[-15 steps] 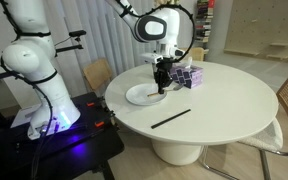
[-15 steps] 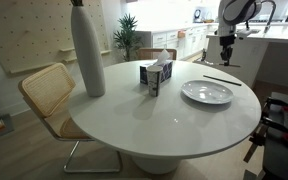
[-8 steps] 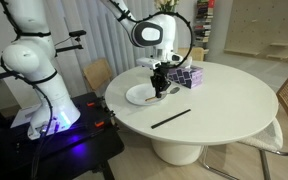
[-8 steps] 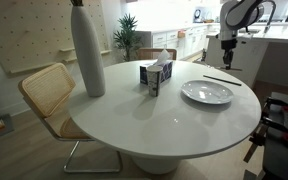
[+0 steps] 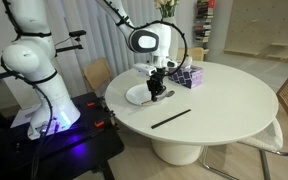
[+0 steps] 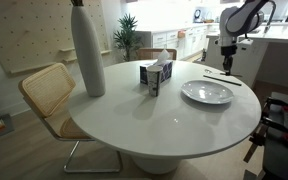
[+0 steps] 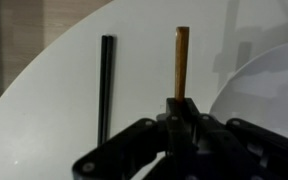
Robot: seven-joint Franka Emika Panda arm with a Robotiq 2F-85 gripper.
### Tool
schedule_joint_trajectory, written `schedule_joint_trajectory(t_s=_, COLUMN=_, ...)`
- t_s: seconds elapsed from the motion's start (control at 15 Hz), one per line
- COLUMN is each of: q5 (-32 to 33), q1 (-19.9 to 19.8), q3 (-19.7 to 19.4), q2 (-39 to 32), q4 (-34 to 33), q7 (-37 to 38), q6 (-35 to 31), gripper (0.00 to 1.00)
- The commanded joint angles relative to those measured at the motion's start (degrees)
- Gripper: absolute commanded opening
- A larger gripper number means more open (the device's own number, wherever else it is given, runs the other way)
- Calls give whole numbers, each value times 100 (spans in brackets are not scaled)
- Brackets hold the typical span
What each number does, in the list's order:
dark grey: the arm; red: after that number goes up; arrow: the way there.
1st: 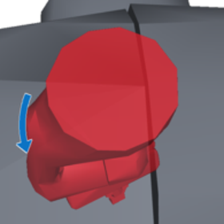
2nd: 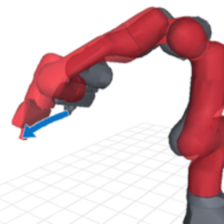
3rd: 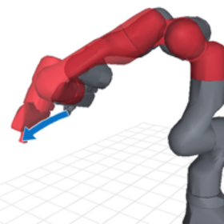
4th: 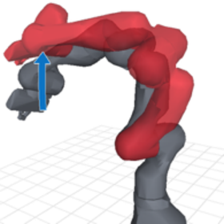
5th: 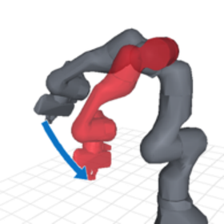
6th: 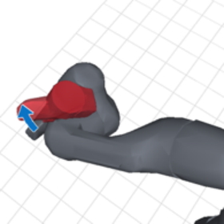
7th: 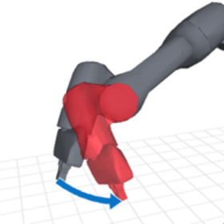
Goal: Pick up the spoon and place it to the right side of the white plate. Pick up the cup and place it to the left side of the white plate.
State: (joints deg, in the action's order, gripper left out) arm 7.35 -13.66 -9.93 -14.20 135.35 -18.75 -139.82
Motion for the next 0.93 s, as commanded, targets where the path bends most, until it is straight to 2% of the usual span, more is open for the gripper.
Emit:
schedule_joint_trajectory(t_s=0.0, q5=-293, q1=-37, q3=71, q2=-127, q4=73, q7=55, q6=-345, gripper=3)
schedule_joint_trajectory(t_s=0.4, q5=-458, q1=-66, q3=85, q2=-433, q4=-42, q7=56, q6=-571, gripper=3)
schedule_joint_trajectory(t_s=0.87, q5=-507, q1=-147, q3=70, q2=-576, q4=-249, q7=43, q6=-535, gripper=3)
